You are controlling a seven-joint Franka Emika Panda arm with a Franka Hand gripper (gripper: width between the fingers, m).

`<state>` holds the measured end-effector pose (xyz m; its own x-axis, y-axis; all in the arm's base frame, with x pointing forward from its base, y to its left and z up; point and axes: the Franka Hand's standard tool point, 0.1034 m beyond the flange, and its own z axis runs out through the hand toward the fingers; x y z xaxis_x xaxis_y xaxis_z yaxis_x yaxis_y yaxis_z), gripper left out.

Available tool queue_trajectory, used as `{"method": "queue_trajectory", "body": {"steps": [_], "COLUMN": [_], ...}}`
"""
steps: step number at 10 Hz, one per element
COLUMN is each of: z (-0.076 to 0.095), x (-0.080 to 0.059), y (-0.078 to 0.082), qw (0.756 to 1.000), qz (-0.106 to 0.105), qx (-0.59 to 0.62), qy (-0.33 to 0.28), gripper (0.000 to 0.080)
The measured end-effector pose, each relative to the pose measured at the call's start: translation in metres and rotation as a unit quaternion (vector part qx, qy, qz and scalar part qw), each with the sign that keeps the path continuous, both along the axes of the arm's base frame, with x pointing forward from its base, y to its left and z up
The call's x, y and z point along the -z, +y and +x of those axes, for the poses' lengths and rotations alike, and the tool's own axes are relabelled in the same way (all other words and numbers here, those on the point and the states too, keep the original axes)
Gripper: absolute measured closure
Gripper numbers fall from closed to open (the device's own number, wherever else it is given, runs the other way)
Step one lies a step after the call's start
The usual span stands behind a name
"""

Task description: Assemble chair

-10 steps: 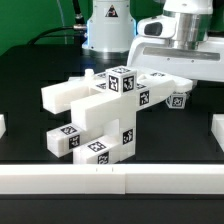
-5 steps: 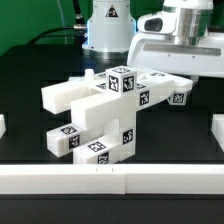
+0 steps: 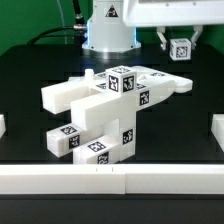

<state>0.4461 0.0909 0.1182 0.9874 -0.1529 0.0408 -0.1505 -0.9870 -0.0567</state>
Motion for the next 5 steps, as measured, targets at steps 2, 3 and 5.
{"method": "queue_trajectory", "body": {"steps": [2, 3, 5], "z": [0.017, 0.031, 0.043], "x": [-0.026, -0.032, -0.028], "y": [-0.032, -0.055, -0.080], "qw": [0.999, 0.998, 0.996], "qz": [0.011, 0.005, -0.005], "qx": [-0.034, -0.063, -0.084], "qy": [-0.006, -0.017, -0.024], "gripper": [0.0512, 0.0512, 0.0512]}}
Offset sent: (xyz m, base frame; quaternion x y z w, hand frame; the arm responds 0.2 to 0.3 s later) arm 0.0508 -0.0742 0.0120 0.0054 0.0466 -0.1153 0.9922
